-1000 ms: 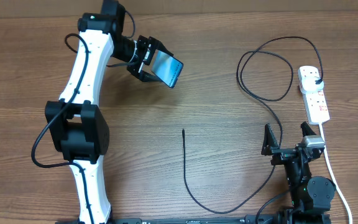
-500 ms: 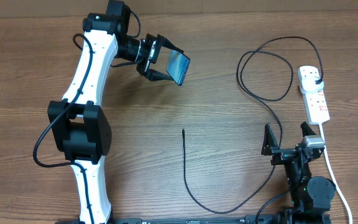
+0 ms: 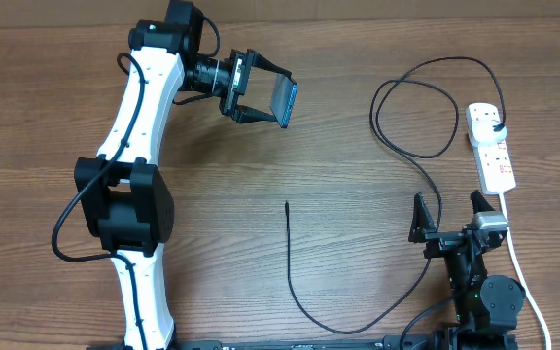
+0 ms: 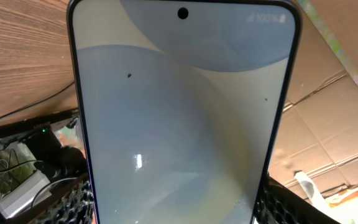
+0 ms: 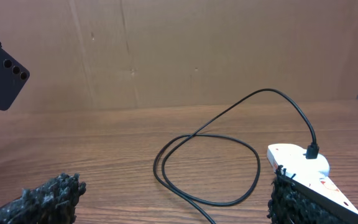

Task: Plug charger to phone and switch on socket
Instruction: 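Lift the phone with the left gripper and raise it upright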

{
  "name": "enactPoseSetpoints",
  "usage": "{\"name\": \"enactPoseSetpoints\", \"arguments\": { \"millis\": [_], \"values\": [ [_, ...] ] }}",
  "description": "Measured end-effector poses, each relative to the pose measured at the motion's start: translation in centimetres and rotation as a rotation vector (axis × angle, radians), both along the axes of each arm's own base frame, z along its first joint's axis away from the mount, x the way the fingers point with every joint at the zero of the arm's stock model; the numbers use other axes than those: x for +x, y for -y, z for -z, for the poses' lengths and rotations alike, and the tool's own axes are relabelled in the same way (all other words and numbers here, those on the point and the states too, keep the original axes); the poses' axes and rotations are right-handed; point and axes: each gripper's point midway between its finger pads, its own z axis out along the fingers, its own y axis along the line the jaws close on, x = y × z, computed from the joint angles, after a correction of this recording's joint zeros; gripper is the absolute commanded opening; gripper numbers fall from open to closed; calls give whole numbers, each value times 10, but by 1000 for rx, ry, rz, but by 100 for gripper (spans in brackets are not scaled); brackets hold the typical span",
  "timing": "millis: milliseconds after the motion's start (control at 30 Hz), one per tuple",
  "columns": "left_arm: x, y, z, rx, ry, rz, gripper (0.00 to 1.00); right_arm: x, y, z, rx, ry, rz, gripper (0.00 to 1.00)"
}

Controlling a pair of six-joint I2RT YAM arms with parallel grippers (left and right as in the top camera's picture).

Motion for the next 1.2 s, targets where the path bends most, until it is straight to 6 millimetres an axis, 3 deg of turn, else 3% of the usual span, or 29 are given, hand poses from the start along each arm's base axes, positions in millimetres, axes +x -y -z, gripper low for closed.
{"name": "enactPoseSetpoints", "arguments": {
  "millis": [1200],
  "values": [
    [-1, 1, -4, -21, -62, -17, 4, 0, 0, 0, 1, 0, 0, 100]
  ]
}}
